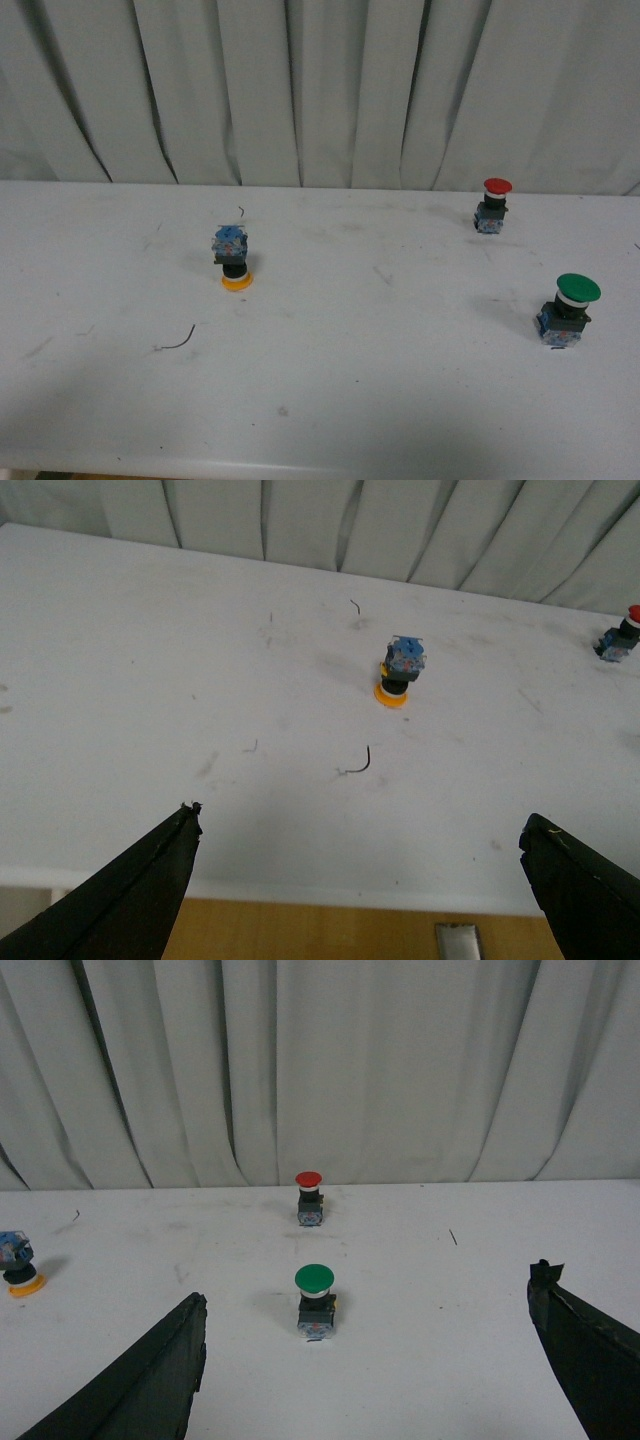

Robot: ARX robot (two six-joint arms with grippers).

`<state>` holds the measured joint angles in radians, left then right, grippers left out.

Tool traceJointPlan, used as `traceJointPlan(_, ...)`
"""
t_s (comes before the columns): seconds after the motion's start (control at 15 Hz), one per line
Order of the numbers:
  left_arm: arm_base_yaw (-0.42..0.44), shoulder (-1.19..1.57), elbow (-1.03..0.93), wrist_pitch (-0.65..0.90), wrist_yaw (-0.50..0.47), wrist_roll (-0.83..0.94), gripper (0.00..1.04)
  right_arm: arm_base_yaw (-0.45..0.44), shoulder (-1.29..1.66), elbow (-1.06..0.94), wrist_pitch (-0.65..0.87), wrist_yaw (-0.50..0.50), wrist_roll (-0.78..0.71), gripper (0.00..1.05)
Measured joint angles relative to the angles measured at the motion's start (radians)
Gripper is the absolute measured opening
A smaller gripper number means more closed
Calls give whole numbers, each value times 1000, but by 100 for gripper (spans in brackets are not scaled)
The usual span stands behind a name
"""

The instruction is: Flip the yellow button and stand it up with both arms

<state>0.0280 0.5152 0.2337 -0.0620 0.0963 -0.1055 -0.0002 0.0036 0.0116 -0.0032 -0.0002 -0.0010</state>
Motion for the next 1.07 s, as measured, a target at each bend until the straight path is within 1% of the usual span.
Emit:
traceJointPlan(0.13,-35,287,58,234,-59,0,98,0,0,0,0,0,0,98)
traceJointPlan(0.2,-58,455,133,345,-100,-2,98,0,0,0,0,0,0,98)
traceJointPlan(0.27,-74,594,216,418,-133,-3,98,0,0,0,0,0,0,98)
traceJointPlan(0.33,-87,756,323,452,-174,-12,98,0,0,0,0,0,0,98)
traceJointPlan(0.4,-99,887,414,428,-188,-23,98,0,0,0,0,0,0,98)
traceJointPlan(0.53,-149,1187,642,333,-246,-26,98,0,0,0,0,0,0,98)
traceJointPlan(0.8,-207,1398,958,142,-298,-53,98,0,0,0,0,0,0,98)
traceJointPlan(0.93,-232,1467,1059,50,-303,-62,98,0,0,0,0,0,0,98)
traceJointPlan(1.07,-255,1529,1147,-10,-311,-71,98,0,0,0,0,0,0,98)
